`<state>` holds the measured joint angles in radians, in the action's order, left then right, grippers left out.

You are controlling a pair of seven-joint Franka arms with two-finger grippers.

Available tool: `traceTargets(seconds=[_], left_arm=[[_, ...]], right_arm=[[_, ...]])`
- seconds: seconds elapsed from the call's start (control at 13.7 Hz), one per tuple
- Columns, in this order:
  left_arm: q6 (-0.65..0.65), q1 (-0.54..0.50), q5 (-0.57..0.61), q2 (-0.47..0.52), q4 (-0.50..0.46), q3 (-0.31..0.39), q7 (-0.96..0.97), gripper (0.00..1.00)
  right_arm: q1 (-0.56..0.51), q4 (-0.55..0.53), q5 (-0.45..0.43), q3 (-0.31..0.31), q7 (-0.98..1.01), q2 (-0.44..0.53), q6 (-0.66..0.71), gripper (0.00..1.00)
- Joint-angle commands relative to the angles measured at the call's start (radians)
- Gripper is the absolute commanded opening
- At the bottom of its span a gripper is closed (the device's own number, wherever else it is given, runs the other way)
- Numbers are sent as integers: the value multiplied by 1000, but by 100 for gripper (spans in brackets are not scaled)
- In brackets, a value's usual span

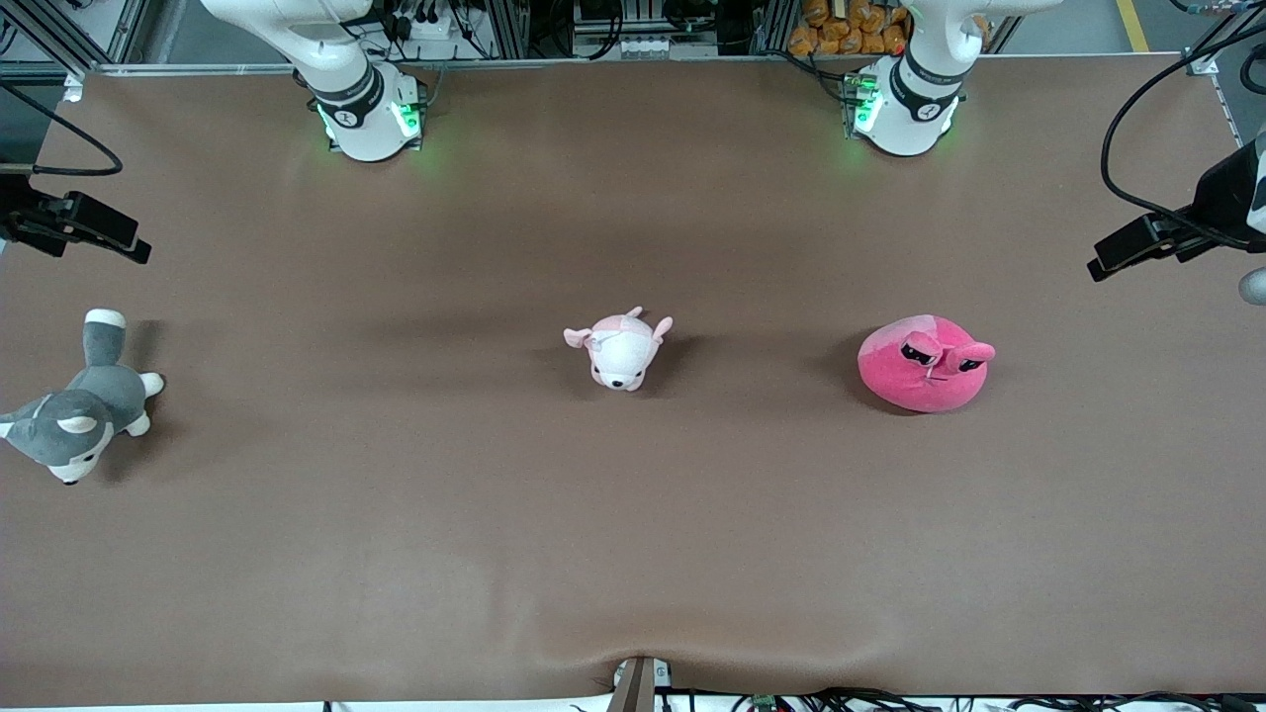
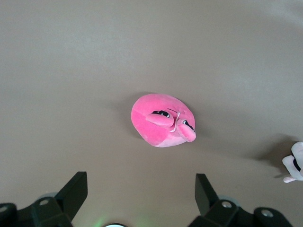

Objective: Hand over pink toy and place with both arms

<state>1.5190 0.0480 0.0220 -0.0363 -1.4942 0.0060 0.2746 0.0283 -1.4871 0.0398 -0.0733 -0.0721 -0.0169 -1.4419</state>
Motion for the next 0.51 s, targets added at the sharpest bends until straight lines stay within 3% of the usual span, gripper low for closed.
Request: traceTargets(seconds=[0.0, 0.44], left_arm=[[3, -26, 9, 4, 11, -1, 6, 100], [1, -83, 7, 12, 11, -3, -11, 100]], right_arm=[[4, 24, -1, 0, -11, -11, 15, 100], [13, 16, 0, 3, -20, -6, 20, 100]])
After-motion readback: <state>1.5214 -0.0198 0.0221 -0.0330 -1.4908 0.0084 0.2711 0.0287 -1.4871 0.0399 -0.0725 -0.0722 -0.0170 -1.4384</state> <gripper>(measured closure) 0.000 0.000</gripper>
